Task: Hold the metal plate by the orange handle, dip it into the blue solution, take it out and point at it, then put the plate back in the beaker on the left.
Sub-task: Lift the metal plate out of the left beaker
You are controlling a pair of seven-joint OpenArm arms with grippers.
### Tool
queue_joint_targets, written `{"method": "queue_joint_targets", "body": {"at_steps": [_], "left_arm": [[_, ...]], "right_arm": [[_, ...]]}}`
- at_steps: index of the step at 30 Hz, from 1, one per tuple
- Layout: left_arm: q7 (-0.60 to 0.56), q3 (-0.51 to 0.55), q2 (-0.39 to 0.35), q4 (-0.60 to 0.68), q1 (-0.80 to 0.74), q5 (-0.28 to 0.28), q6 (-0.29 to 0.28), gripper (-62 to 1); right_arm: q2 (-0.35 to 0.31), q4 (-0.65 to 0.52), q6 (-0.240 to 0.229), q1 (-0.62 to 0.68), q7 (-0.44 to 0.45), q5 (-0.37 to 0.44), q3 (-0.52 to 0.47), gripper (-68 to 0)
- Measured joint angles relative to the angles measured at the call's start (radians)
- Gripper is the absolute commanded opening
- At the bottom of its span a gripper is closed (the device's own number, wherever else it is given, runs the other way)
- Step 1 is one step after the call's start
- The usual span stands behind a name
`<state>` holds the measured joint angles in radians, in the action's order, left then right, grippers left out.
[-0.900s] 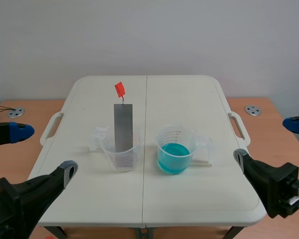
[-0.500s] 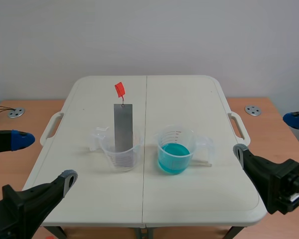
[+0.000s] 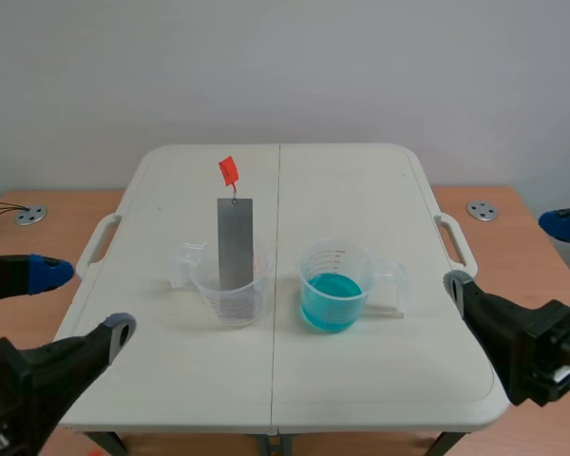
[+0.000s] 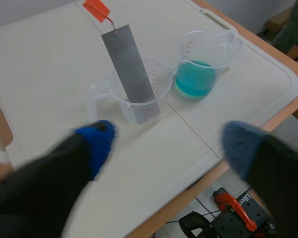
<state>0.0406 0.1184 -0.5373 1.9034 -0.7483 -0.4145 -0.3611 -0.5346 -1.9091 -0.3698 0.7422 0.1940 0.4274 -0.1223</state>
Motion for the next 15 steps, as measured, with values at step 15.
{"method": "queue_joint_targets", "body": {"at_steps": [15], "left_arm": [[-0.043,0.116,-0.014,0.000,-0.116,0.047,0.143,-59.2]], "right_arm": [[0.000,0.018,-0.019,-0.202,-0.039,0.003,0.130,-1.2]]}}
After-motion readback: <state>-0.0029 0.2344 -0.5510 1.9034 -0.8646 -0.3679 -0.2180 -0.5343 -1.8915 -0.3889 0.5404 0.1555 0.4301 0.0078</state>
